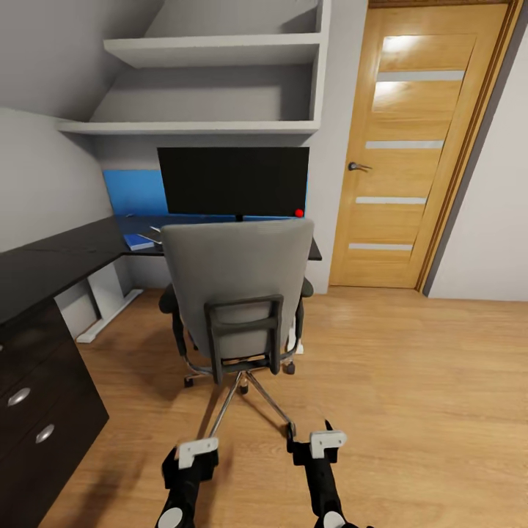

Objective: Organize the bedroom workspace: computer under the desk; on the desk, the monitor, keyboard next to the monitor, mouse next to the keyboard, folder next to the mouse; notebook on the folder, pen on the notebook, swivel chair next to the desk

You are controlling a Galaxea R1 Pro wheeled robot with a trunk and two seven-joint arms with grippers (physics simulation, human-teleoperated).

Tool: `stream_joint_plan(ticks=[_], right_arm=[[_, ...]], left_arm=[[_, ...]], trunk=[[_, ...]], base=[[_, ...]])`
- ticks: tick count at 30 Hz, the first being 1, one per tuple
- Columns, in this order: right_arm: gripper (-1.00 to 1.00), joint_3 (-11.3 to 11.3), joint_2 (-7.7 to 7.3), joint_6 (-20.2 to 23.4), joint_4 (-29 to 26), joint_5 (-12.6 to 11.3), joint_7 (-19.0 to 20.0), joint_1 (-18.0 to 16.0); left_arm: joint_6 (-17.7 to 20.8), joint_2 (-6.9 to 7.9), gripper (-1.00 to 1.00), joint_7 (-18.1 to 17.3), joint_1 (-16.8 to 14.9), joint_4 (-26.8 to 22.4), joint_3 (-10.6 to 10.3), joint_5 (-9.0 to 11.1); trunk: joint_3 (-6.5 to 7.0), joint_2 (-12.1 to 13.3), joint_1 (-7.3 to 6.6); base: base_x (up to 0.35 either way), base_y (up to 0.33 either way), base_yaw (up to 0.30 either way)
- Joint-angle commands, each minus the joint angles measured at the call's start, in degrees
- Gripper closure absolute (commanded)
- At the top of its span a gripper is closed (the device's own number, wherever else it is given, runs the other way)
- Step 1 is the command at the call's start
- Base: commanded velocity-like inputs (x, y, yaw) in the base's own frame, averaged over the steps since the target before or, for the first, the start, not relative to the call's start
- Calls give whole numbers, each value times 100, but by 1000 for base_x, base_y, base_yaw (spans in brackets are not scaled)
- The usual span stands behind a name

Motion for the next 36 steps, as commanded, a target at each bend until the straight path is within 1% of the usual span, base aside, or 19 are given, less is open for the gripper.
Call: stream_joint_plan(ticks=[1, 6, 12, 15, 19, 24, 28, 29, 31, 33, 34, 36], right_arm=[[-100, 45, -5, -17, 8, -44, -43, -10], [-100, 34, -40, 3, 72, -65, -51, -10], [-100, 45, -18, -5, 569, -83, -48, -10], [-100, 52, 7, -21, 762, -159, -39, -8], [-100, 49, 28, -26, 820, -282, -37, -4], [-100, 56, 56, -18, 849, -325, -32, 6], [-100, 59, 170, -15, 994, -330, 17, 90], [-100, 58, 249, -17, 1131, -329, 71, 132], [-100, 56, 336, -19, 1279, -331, 148, 158], [-100, 49, 414, -22, 1415, -333, 240, 177], [-100, 47, 467, -24, 1512, -334, 326, 189], [-100, 47, 503, -28, 1580, -334, 383, 196]], left_arm=[[-43, 7, -100, 35, -6, 77, -22, 92], [-42, 10, -100, 39, -6, 242, -13, 151], [-61, 10, -100, 53, -6, 520, -7, 238], [-250, -11, -100, 65, -6, 771, -8, 251], [-465, -15, -100, 77, -6, 872, -8, 256], [-541, -15, -100, 63, -6, 1040, -8, 257], [-570, -15, -100, 47, -6, 1198, -2, 259], [-584, -12, -100, 42, -6, 1236, 7, 262], [-595, -7, -100, 38, -6, 1262, 24, 275], [-602, -3, -100, 34, -6, 1278, 44, 307], [-608, -4, -100, 30, -6, 1291, 55, 358], [-610, -5, -100, 27, -6, 1308, 61, 417]], trunk=[[13, 39, -24], [103, 240, -134], [211, 480, -265], [265, 601, -331], [336, 761, -419], [426, 961, -529], [498, 1122, -617], [516, 1162, -639], [552, 1242, -683], [588, 1322, -727], [606, 1363, -749], [642, 1443, -793]], base=[[-2, 0, 0], [-1, 0, 0], [0, 0, 0], [0, 0, 0], [0, 0, 0], [0, 0, 0], [0, 0, 0], [0, 0, -16], [0, 0, -44], [0, 0, -72], [0, 0, -55], [0, 0, -40]])
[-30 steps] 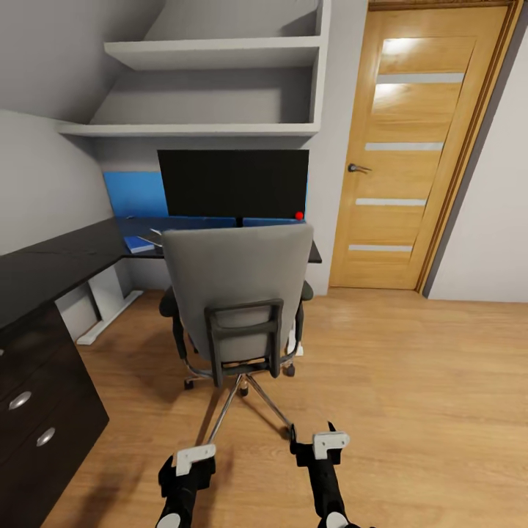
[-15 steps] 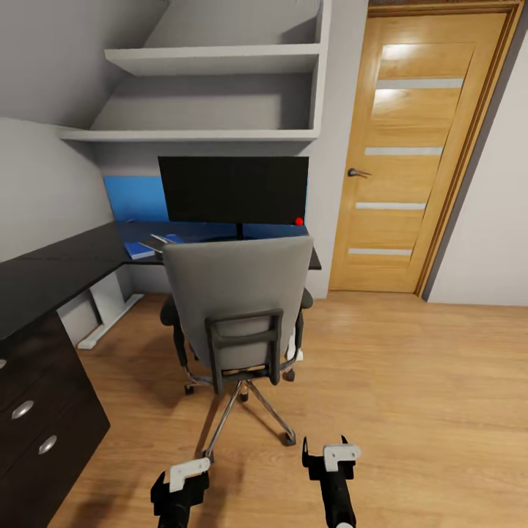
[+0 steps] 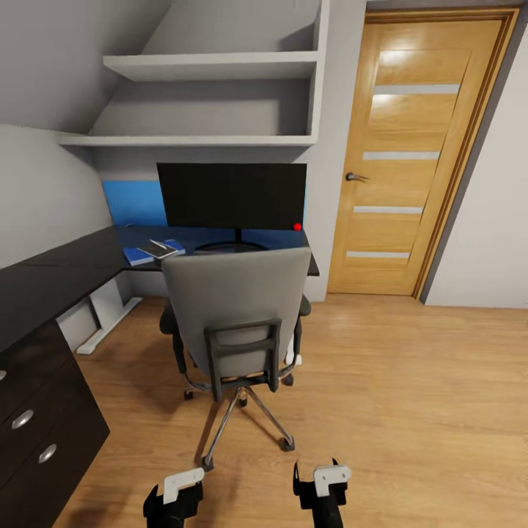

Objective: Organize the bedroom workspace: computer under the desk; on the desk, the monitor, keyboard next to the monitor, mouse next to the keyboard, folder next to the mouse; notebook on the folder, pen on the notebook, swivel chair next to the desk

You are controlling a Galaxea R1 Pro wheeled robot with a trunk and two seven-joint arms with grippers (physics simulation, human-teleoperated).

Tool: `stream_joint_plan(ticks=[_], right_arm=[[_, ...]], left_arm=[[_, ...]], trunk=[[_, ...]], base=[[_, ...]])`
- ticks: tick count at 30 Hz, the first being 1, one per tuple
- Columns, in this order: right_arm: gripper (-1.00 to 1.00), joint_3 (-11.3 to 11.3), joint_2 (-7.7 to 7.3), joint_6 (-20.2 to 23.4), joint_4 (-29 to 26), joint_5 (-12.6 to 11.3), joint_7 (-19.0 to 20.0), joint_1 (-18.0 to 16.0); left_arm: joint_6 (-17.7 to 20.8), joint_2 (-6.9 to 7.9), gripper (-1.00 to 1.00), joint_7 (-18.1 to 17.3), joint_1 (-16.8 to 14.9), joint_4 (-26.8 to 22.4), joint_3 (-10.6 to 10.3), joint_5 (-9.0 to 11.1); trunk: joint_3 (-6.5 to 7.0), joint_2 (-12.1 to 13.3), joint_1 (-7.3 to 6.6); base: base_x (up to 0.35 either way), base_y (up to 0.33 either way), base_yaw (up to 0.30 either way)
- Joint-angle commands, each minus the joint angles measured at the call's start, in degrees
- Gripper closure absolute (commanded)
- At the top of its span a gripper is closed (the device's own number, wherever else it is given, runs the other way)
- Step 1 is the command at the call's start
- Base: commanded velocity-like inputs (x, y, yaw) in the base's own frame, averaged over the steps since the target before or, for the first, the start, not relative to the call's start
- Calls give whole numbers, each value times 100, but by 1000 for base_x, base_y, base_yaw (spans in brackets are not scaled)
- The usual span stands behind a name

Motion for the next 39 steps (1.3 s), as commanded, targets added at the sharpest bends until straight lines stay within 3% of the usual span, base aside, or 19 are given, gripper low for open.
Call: stream_joint_plan(ticks=[1, 10, 26, 39], right_arm=[[-100, 48, 14, -21, 27, -40, -10, -3], [-100, 56, 81, -26, 121, -36, 65, 6], [-100, 48, 94, -25, 133, -35, 85, 7], [-100, 38, 93, -33, 164, -39, 93, 7]], left_arm=[[-42, 3, -100, 31, -6, 18, -32, 90], [-59, -12, -100, -1, -6, 404, -31, 202], [-63, -22, -100, -8, -6, 506, -37, 211], [-169, -109, -100, -13, -6, 589, -79, 208]], trunk=[[13, 39, -24], [175, 400, -221], [462, 1042, -573], [695, 1563, -858]], base=[[0, 0, -28], [0, 0, -11], [0, 0, 0], [-95, 28, -221]])
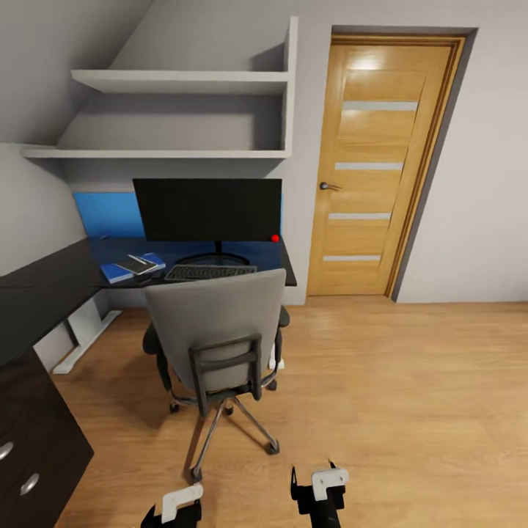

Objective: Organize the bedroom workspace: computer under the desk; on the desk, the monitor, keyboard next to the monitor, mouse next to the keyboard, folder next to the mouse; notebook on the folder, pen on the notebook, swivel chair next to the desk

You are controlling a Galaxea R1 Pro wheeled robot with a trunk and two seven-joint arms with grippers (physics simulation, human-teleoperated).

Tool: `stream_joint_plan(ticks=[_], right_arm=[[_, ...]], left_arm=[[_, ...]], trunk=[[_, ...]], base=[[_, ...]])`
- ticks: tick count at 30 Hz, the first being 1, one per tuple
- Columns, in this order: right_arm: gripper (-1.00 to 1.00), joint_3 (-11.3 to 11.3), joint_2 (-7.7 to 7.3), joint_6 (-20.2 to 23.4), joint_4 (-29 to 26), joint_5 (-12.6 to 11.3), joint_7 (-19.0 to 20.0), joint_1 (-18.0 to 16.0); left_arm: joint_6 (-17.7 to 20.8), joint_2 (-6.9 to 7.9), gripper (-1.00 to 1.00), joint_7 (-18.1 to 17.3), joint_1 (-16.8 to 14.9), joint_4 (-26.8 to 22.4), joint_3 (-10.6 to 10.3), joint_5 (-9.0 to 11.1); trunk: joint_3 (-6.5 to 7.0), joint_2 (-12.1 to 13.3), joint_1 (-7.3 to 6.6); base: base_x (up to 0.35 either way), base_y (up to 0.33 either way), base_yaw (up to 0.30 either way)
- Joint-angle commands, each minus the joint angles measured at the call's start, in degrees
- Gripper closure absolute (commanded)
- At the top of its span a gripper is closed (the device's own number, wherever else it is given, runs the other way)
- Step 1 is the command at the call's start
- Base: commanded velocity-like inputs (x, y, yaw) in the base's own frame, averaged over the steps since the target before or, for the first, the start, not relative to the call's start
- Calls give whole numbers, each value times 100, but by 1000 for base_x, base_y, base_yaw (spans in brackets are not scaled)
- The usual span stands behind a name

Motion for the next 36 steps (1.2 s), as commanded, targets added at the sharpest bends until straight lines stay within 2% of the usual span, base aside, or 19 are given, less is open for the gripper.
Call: stream_joint_plan(ticks=[1, 5, 9, 13, 15, 20, 21, 22, 23, 25, 29, 31, 34, 36], right_arm=[[-100, 48, 1, -17, 15, -39, -29, -7], [-100, 44, 2, -20, 78, -42, -23, -7], [-100, 42, 2, -27, 107, -43, -13, -7], [-100, 50, 4, -28, 112, -43, -1, -7], [-100, 54, 8, -28, 111, -42, 104, -7], [-100, -61, 2, -6, 109, -114, 152, -7], [-100, -107, -4, 0, 113, -185, 153, -7], [-100, -188, -23, 6, 164, -390, 151, -7], [-100, -219, -29, -24, 890, -576, 232, -7], [-100, -223, -31, -32, 1066, -598, 308, -2], [-100, -239, -69, -230, 1322, -640, 741, 202], [-100, -244, -119, -479, 1376, -649, 930, 407], [-100, -247, -184, -925, 1413, -655, 1077, 685], [-100, -246, -196, -1065, 1420, -657, 1106, 761]], left_arm=[[-40, 4, -100, 31, -6, 44, -41, 59], [-75, -5, -100, -100, -6, 273, -33, 62], [-126, -5, -100, -381, -6, 392, 2, 71], [-317, 9, -100, -443, -6, 569, 27, 82], [-865, 0, -100, -457, -6, 1161, 17, 74], [-1154, 1, -100, -460, -6, 1409, 12, 73], [-1176, 2, -100, -460, -6, 1453, 11, 74], [-1216, 0, -100, -464, -6, 1639, 6, 69], [-1634, -10, -100, -461, -6, 1905, -2, 69], [-1766, -12, -100, -461, -6, 1979, -2, 70], [-2041, -13, -100, -469, -6, 2323, -8, 64], [-2183, -18, -100, -557, -6, 2563, -10, 63], [-2567, -46, -100, -1029, -6, 3060, -2, 73], [-2738, -53, -100, -1263, -6, 3184, 9, 95]], trunk=[[13, 39, -26], [85, 199, -114], [157, 359, -202], [229, 520, -290], [264, 600, -334], [354, 801, -443], [372, 841, -465], [390, 881, -487], [408, 921, -509], [444, 1001, -553], [516, 1162, -641], [552, 1242, -685], [606, 1362, -751], [641, 1442, -795]], base=[[-264, 108, -251], [-284, 118, -233], [-287, 116, -165], [-89, 49, -50], [-15, 8, -8], [-4, 2, -2], [-1, 1, -1], [0, 0, 0], [0, 0, 0], [0, 0, 0], [0, 0, 0], [0, 0, 0], [0, 0, 0], [0, 0, 0]])
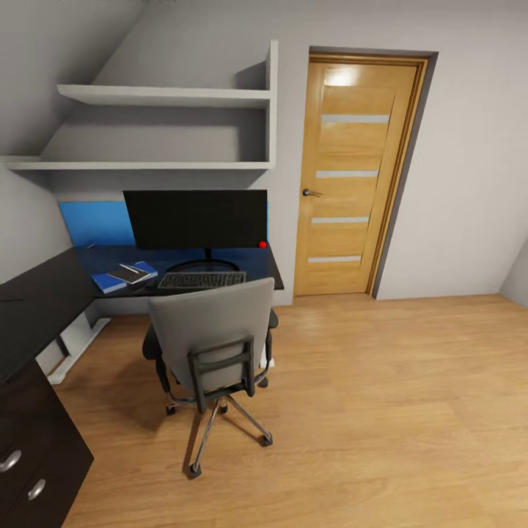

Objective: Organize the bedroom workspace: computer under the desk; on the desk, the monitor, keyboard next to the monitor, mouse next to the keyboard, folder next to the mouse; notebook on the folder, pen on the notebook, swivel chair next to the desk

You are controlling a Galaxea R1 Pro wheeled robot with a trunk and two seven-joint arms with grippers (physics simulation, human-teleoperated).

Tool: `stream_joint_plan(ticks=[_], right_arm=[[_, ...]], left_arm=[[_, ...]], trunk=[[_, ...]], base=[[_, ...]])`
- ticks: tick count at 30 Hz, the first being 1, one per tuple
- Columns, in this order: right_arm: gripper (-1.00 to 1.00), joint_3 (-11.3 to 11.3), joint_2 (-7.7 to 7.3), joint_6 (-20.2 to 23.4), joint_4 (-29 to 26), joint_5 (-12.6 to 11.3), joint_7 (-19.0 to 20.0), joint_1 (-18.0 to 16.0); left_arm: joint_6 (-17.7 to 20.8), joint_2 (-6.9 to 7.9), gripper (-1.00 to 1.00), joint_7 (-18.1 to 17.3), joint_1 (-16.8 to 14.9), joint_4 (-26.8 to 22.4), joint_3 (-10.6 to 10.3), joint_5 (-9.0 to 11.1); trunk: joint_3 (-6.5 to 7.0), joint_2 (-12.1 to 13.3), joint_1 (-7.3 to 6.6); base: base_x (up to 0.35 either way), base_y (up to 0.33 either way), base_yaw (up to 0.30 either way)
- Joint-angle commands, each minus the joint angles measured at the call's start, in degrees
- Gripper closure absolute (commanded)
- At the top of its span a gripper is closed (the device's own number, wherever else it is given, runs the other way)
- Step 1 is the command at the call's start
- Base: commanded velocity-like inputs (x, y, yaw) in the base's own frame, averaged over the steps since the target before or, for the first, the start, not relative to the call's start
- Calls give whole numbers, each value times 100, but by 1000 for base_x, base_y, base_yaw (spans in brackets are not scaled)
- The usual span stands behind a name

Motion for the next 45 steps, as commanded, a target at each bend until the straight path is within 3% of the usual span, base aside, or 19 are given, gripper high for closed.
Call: stream_joint_plan(ticks=[1, 8, 20, 28, 45], right_arm=[[-100, 51, -2, -61, 6, 3, -41, 33], [-100, 49, -45, -267, 15, 1, -5, 216], [-100, 19, -164, -257, -10, -79, -8, 241], [-100, 44, -164, -237, 3, -78, -7, 242], [-100, 45, -160, -237, 7, -78, -1, 242]], left_arm=[[-86, -2, -100, -74, -4, 48, -44, 42], [-364, -4, -100, -519, 10, 206, -28, 250], [-372, 20, -100, -593, 155, 224, -25, 289], [122, -8, -100, -702, 163, 221, -43, 305], [189, -22, -100, -714, 163, 216, -65, 299]], trunk=[[13, 39, -23], [139, 319, -177], [354, 801, -440], [354, 801, -440], [354, 801, -440]], base=[[0, 0, 0], [0, 0, 0], [0, 0, 0], [0, 0, 0], [0, 0, 0]])
